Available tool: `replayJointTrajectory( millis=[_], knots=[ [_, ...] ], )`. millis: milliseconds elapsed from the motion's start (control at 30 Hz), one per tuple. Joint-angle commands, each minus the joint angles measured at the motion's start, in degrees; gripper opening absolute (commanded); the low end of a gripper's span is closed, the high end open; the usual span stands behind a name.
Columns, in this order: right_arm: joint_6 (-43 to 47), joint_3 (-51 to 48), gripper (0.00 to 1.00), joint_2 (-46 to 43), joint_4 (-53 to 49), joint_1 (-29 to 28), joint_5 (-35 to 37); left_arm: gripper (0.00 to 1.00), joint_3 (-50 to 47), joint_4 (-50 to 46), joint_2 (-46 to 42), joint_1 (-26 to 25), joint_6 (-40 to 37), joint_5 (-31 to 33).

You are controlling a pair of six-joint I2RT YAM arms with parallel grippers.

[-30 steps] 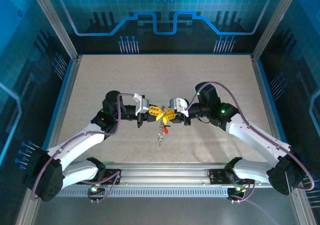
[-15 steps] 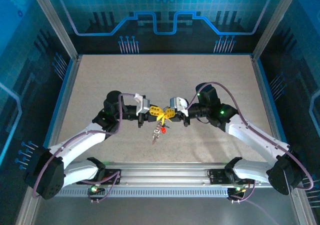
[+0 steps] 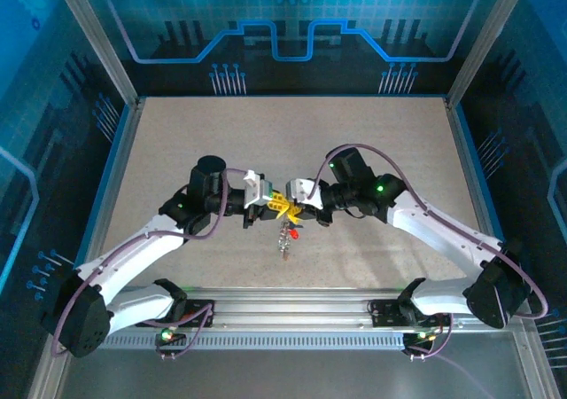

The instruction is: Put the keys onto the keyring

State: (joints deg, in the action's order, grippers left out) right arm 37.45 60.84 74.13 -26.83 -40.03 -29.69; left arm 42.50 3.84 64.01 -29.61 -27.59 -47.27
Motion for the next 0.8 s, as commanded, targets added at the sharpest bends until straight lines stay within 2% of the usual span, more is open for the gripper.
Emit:
replayJointTrajectory(
  millis=[0, 300, 533, 667, 767],
  knots=[
    [1.47, 2.44, 0.00, 0.24, -2.31, -0.58, 0.14, 0.09, 1.92, -7.89, -0.54, -0.67, -5.48, 0.68],
    [0.81, 2.09, 0.00, -0.90, -1.38, 0.44, -2.59, 0.13, 2.17, -12.04, -0.72, -0.69, -9.46, 2.94],
    [0.84, 1.94, 0.00, -0.87, -0.88, 0.42, -3.48, 0.20, 2.69, -11.96, -0.15, -0.67, -8.22, 1.38],
    [0.79, 2.10, 0.00, -0.79, -0.68, 0.42, -3.52, 0.20, 3.15, -13.24, -0.43, -0.69, -7.88, 1.30],
    [1.05, 2.45, 0.00, -0.85, -1.23, 0.24, -3.70, 0.15, 2.91, -13.11, -0.42, -0.74, -8.48, 1.20]
  ],
)
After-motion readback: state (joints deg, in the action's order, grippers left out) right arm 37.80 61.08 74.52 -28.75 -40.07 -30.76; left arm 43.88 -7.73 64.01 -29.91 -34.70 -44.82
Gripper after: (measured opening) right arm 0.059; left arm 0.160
